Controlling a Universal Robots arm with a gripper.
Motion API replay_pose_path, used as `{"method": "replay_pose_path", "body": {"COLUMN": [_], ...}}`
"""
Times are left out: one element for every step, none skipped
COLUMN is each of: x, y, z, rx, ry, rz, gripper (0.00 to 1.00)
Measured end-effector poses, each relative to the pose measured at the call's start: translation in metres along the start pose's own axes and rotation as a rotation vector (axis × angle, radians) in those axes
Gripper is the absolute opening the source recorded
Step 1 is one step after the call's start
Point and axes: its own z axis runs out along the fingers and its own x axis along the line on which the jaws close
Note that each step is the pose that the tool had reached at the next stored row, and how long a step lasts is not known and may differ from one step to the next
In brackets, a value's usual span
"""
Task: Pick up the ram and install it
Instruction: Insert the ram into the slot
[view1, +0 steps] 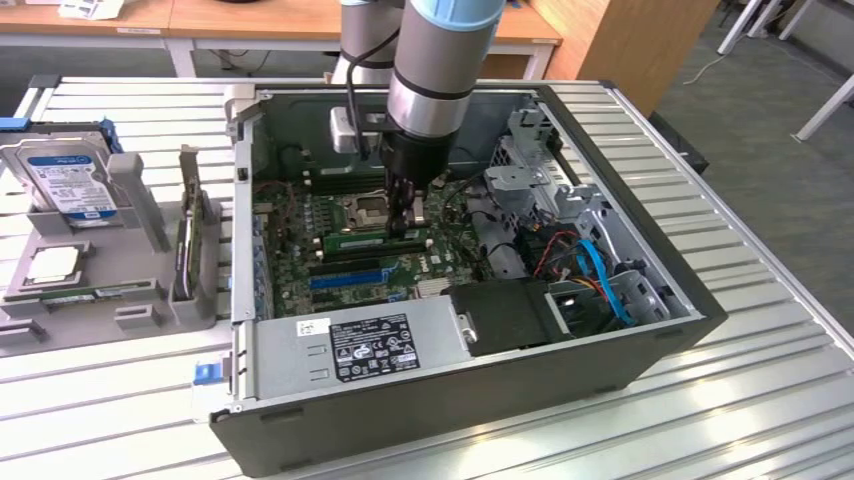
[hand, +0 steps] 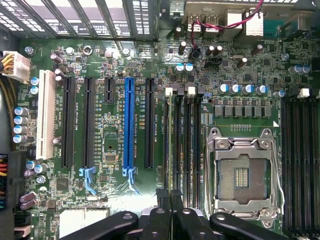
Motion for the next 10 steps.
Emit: {"method": "replay_pose_path", "body": {"x": [0.0000,0.0000,0.0001,0.0001,0.0001,0.0001,0.0001,0.0001,0.0001,0.0001], "y": [0.0000,0.0000,0.0000,-0.0001,-0.0001,-0.0001,-0.0001,-0.0001,-0.0001,-0.0001], "z": [0.0004,0.0007,0.0010,0.0012,0.0015,0.0015,0.0016,0.0016,0.0017,0.0019], "rx": [0.0000,-0.0001,-0.0001,-0.0002,-0.0001,-0.0001,-0.0002,-0.0002,-0.0001,-0.0001], "ry": [0.0000,0.0002,0.0003,0.0004,0.0004,0.0005,0.0005,0.0005,0.0003,0.0003], "rz": [0.000,0.000,0.000,0.000,0.000,0.000,0.000,0.000,0.000,0.000], "gripper": [0.11,0.11,0.11,0.11,0.11,0.11,0.11,0.11,0.11,0.11]}}
